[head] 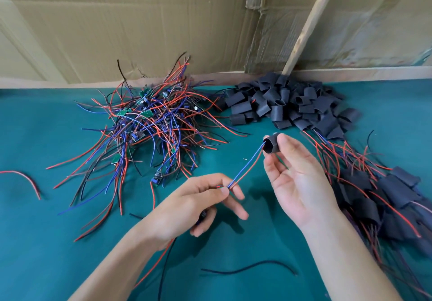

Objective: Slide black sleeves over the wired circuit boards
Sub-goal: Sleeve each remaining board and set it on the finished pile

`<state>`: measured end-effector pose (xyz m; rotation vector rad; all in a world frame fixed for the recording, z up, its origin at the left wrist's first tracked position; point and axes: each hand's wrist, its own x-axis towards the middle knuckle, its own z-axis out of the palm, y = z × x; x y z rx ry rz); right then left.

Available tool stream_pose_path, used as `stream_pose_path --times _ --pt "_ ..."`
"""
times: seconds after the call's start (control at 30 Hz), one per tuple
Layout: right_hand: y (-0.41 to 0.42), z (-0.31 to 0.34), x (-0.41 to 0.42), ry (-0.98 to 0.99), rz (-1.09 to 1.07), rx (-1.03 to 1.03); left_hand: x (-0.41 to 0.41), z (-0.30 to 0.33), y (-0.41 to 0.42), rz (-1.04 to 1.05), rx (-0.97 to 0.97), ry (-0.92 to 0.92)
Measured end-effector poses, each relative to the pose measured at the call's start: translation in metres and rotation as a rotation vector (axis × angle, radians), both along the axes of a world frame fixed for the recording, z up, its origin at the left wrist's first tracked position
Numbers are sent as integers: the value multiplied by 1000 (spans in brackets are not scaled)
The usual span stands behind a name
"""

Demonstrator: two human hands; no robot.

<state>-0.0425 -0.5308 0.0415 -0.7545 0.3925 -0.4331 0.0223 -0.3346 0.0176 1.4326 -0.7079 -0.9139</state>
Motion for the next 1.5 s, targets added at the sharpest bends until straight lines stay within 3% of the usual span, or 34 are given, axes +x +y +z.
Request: stream_pose_path --times 0.5,0.9,1.07,1.27,1.5 --pt "-2 2 -5 31 16 -443 1 3 1 55 82 -42" --pt "28 -13 -2 152 294 -351 -1 4 -2 222 0 -26" --pt "18 -12 0 119 184 -382 -2 1 -2 238 -28 34" --pt "-6 -10 1 65 -40 -254 1 -7 -3 346 -70 84" --pt "21 -16 2 100 60 -393 3 -10 -5 381 -108 16"
